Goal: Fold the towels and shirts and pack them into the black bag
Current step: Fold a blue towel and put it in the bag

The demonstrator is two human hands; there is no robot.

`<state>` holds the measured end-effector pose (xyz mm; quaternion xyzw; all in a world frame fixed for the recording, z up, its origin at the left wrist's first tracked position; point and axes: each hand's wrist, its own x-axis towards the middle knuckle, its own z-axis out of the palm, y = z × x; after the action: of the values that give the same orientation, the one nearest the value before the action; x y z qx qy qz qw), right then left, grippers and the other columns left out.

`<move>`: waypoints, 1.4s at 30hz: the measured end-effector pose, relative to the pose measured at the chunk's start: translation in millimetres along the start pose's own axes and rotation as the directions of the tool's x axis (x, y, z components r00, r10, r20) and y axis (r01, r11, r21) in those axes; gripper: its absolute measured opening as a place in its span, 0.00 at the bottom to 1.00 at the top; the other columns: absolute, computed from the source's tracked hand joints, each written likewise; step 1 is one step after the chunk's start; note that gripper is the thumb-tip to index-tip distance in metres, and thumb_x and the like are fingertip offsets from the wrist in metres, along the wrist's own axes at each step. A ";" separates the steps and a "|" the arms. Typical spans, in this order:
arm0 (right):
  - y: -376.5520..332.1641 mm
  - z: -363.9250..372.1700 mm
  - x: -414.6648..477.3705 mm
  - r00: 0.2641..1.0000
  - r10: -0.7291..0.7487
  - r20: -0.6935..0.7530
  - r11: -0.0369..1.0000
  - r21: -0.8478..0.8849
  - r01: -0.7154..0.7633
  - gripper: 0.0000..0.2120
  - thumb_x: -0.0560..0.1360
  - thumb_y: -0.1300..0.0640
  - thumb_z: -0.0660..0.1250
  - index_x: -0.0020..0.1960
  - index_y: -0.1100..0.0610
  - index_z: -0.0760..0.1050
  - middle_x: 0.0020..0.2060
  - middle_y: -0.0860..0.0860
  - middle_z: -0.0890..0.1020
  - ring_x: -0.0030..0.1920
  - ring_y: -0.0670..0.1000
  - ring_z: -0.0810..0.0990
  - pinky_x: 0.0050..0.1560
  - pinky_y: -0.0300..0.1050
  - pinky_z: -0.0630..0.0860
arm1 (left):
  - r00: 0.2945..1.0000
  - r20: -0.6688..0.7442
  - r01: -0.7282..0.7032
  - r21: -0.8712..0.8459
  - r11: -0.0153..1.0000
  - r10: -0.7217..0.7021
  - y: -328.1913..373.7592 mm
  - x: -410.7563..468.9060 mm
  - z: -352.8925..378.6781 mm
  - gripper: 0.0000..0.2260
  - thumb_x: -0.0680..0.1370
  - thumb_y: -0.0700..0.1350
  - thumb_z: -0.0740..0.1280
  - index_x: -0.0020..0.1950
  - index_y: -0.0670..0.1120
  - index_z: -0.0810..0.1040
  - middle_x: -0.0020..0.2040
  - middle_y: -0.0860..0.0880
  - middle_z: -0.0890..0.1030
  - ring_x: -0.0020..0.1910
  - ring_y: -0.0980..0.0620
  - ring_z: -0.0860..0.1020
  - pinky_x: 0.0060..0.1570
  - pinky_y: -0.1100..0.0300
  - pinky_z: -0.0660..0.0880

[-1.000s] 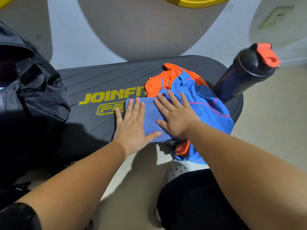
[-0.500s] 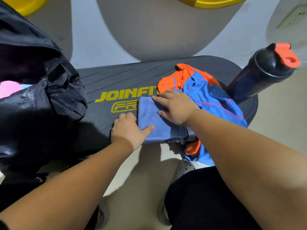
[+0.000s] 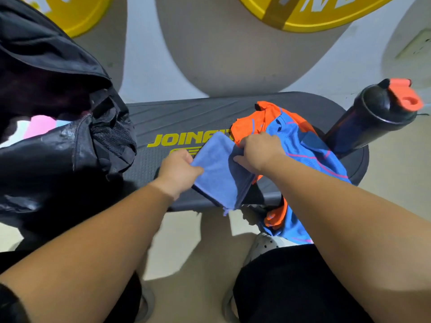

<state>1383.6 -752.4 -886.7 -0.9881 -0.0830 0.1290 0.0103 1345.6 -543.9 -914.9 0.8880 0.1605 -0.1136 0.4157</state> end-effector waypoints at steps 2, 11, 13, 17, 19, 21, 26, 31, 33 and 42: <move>-11.6 -7.9 -4.1 0.986 0.015 0.168 0.977 0.206 -0.050 0.14 0.74 0.49 0.69 0.34 0.52 0.69 0.32 0.50 0.75 0.42 0.57 0.77 0.37 0.44 0.68 | 1.000 -0.015 -0.001 -0.052 0.999 0.001 -0.5 18.5 -15.7 0.11 0.69 0.41 0.75 0.43 0.47 0.74 0.34 0.50 0.73 0.32 0.48 0.70 0.29 0.59 0.64; -27.1 12.5 -1.7 0.996 0.086 -0.021 0.943 0.325 -0.075 0.18 0.66 0.41 0.72 0.47 0.50 0.71 0.43 0.49 0.76 0.48 0.55 0.76 0.44 0.47 0.72 | 0.913 0.317 -0.395 0.517 0.759 0.258 -14.9 53.0 -46.7 0.42 0.60 0.64 0.78 0.70 0.52 0.71 0.64 0.50 0.74 0.65 0.45 0.71 0.63 0.49 0.71; -28.0 15.6 8.8 0.992 -0.055 -0.112 0.916 0.390 0.095 0.36 0.63 0.38 0.75 0.66 0.51 0.69 0.59 0.51 0.76 0.60 0.56 0.73 0.58 0.52 0.72 | 0.893 0.350 -0.443 0.566 0.695 0.283 -12.4 50.4 -48.6 0.47 0.60 0.66 0.78 0.74 0.53 0.67 0.66 0.51 0.72 0.67 0.44 0.68 0.65 0.47 0.69; -31.8 25.1 26.0 0.982 -0.188 0.011 0.952 0.248 0.180 0.56 0.61 0.34 0.77 0.80 0.48 0.53 0.71 0.49 0.71 0.70 0.57 0.65 0.67 0.57 0.66 | 0.874 0.357 -0.484 0.580 0.655 0.329 -10.1 50.5 -49.5 0.47 0.59 0.67 0.78 0.73 0.53 0.68 0.65 0.49 0.74 0.65 0.44 0.69 0.64 0.49 0.68; -32.9 26.4 30.5 0.982 -0.186 0.025 0.969 0.168 0.179 0.55 0.61 0.33 0.77 0.79 0.48 0.55 0.67 0.50 0.73 0.67 0.57 0.66 0.64 0.57 0.64 | 0.879 0.319 -0.478 0.578 0.662 0.355 -11.9 52.0 -48.0 0.41 0.58 0.66 0.78 0.67 0.52 0.73 0.60 0.50 0.77 0.60 0.45 0.72 0.58 0.51 0.71; -34.0 24.4 35.0 0.980 -0.201 0.016 0.974 0.108 0.198 0.49 0.61 0.33 0.76 0.76 0.47 0.62 0.62 0.51 0.74 0.64 0.58 0.68 0.62 0.56 0.65 | 0.877 0.280 -0.480 0.558 0.676 0.391 -12.5 52.1 -46.3 0.29 0.60 0.63 0.79 0.54 0.49 0.77 0.50 0.50 0.77 0.52 0.46 0.74 0.45 0.54 0.70; -40.6 25.2 34.6 0.940 -0.322 -0.112 0.944 0.038 0.328 0.25 0.65 0.40 0.76 0.56 0.52 0.78 0.49 0.52 0.76 0.53 0.58 0.75 0.49 0.52 0.69 | 0.871 0.211 -0.474 0.598 0.646 0.445 -9.5 50.0 -45.5 0.17 0.68 0.54 0.76 0.38 0.49 0.68 0.39 0.52 0.71 0.41 0.48 0.69 0.37 0.55 0.60; -38.4 19.7 23.4 0.898 -0.291 -0.329 0.926 0.140 0.351 0.22 0.62 0.44 0.79 0.50 0.55 0.79 0.45 0.54 0.75 0.46 0.60 0.76 0.46 0.55 0.74 | 0.798 0.223 -0.563 0.607 0.561 0.560 -8.9 39.4 -49.9 0.14 0.73 0.53 0.73 0.48 0.48 0.72 0.48 0.47 0.74 0.51 0.43 0.73 0.42 0.55 0.62; -35.4 19.4 11.6 0.879 -0.338 -0.336 0.890 0.190 0.415 0.26 0.63 0.36 0.76 0.51 0.55 0.80 0.45 0.53 0.76 0.46 0.57 0.76 0.46 0.51 0.74 | 0.745 0.316 -0.646 0.560 0.519 0.587 -14.3 31.2 -53.9 0.19 0.72 0.59 0.72 0.51 0.47 0.72 0.50 0.48 0.76 0.50 0.44 0.74 0.42 0.55 0.64; -49.9 23.0 -25.1 0.909 -0.336 -0.248 0.874 0.278 0.399 0.08 0.76 0.51 0.69 0.47 0.57 0.78 0.40 0.54 0.78 0.45 0.59 0.76 0.45 0.49 0.71 | 0.713 0.346 -0.696 0.451 0.558 0.610 -37.5 9.2 -53.7 0.12 0.79 0.56 0.66 0.47 0.47 0.72 0.47 0.49 0.79 0.51 0.42 0.77 0.54 0.49 0.72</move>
<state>1345.7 -707.4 -900.4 -0.9466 -0.2463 0.0406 0.2042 1343.5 -477.9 -910.5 0.9518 -0.2526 -0.0583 0.1639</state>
